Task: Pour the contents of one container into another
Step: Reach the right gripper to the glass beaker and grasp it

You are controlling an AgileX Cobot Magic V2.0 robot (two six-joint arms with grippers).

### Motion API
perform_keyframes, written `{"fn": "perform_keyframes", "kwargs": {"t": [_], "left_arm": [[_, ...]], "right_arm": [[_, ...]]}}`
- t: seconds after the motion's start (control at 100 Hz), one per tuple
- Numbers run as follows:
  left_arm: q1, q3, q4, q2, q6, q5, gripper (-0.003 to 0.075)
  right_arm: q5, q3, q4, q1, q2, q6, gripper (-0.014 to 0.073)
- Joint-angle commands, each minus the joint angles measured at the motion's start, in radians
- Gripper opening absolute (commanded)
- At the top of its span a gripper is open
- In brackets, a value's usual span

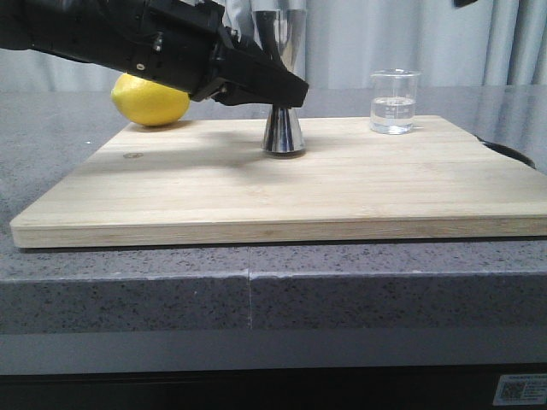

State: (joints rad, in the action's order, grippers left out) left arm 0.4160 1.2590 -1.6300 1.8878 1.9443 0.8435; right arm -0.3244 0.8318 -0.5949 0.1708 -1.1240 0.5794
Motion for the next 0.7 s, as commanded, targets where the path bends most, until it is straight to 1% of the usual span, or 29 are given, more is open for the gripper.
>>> {"fn": "perform_keyframes", "kwargs": {"t": [0.0,0.14,0.38,0.48,0.6,0.69], "left_arm": [[-0.017,0.027,-0.06,-0.052,0.002,0.055,-0.0019],[-0.028,0.027,-0.06,-0.052,-0.002,0.058,-0.0019],[-0.028,0.027,-0.058,-0.052,-0.002,0.058,-0.0019],[-0.028,0.027,-0.058,-0.052,-0.002,0.058,-0.0019],[-0.028,0.027,-0.058,-0.052,-0.002,0.058,-0.0019],[-0.028,0.027,-0.058,-0.052,-0.002,0.058,-0.0019]], "right_arm": [[0.13,0.036,-0.021,0.039,-0.035,0.015,0.0657],[0.253,0.036,-0.021,0.095,-0.12,0.015,0.0657],[0.442,0.036,-0.022,0.141,-0.264,0.015,0.0657],[0.531,0.036,-0.022,0.175,-0.315,0.011,0.0657],[0.63,0.036,-0.022,0.209,-0.369,-0.043,0.0657],[0.687,0.036,-0.022,0.211,-0.4,-0.077,0.0657]]}}
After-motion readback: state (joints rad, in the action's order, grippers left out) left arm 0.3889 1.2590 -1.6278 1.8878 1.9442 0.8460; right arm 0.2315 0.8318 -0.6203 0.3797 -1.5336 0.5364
